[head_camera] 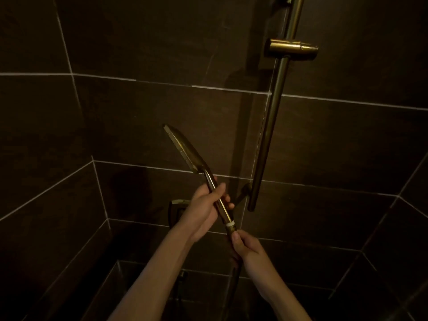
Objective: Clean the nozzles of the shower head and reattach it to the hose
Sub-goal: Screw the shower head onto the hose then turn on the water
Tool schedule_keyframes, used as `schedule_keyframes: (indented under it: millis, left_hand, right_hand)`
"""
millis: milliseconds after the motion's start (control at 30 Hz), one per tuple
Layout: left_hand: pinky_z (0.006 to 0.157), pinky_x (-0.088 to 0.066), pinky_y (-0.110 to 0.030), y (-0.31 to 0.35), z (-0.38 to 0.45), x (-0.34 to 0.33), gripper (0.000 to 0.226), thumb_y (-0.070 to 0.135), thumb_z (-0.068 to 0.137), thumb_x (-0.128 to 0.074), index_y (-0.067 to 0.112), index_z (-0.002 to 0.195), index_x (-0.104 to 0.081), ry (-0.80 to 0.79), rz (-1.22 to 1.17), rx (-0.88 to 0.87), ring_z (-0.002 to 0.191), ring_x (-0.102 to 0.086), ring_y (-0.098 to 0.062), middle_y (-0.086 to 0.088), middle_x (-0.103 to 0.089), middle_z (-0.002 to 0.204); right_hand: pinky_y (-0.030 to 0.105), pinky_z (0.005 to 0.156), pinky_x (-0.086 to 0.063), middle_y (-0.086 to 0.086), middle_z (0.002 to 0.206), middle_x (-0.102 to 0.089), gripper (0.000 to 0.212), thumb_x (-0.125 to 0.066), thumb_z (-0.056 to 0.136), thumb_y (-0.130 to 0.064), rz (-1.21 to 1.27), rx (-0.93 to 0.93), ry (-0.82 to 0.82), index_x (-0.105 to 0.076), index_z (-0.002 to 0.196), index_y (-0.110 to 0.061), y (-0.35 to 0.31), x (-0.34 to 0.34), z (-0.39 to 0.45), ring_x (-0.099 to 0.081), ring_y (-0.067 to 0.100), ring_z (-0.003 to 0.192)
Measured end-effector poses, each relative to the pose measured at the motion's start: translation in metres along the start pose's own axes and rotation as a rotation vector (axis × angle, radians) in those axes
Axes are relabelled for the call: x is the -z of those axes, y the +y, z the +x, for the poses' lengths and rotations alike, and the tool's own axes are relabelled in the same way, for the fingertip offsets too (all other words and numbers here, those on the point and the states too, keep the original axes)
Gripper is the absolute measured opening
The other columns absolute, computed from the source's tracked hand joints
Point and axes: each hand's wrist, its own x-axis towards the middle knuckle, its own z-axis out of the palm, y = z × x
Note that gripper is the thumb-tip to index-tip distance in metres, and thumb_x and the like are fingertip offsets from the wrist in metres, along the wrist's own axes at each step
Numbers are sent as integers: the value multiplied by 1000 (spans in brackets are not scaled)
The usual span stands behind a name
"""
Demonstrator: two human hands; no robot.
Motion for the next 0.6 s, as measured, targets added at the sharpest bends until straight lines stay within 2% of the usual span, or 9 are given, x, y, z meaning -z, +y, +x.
schedule_keyframes:
  millis: [100, 200, 367, 500, 600]
  left_hand:
    - [85, -57, -44, 2, 0, 2, 41, 21, 77, -73, 10, 115, -62, -20, 44, 26, 80, -64, -19, -9, -57, 93]
    - [89, -57, -51, 0, 0, 1, 35, 18, 84, -66, 4, 116, -60, 19, 67, -3, 88, -64, -23, -14, -56, 100]
    - [77, -60, -37, -2, -7, 2, 23, 12, 102, -45, 1, 119, -57, 31, 114, -66, 94, -72, -30, -22, -66, 108]
    - [75, -60, -32, -7, -11, 3, 28, 13, 106, -34, 5, 125, -54, 23, 80, -102, 93, -74, -25, -13, -75, 97]
    - [74, -58, -30, -16, -12, 4, 32, 16, 105, -34, 8, 129, -54, 35, -24, -130, 84, -72, -20, -10, -74, 90]
  right_hand:
    - [16, 53, -40, -3, 63, -44, 27, -43, 102, -27, 10, 3, -30, -58, 92, -8, 3, -2, 0, -44, 4, 54]
    - [19, 61, -45, -9, 63, -51, 28, -44, 102, -31, 10, -49, -9, -63, 98, -11, 8, -5, 2, -50, 2, 59]
    - [20, 54, -38, -7, 59, -43, 29, -42, 102, -28, 88, -24, 1, -59, 97, -5, 14, -3, 3, -41, 4, 54]
    - [20, 52, -38, -4, 60, -42, 32, -41, 103, -29, 115, -39, -37, -62, 95, -6, 13, 1, 4, -40, 7, 54]
    - [21, 54, -39, -2, 62, -43, 32, -41, 102, -30, 133, -66, -59, -62, 96, -6, 15, -1, 5, -41, 9, 56]
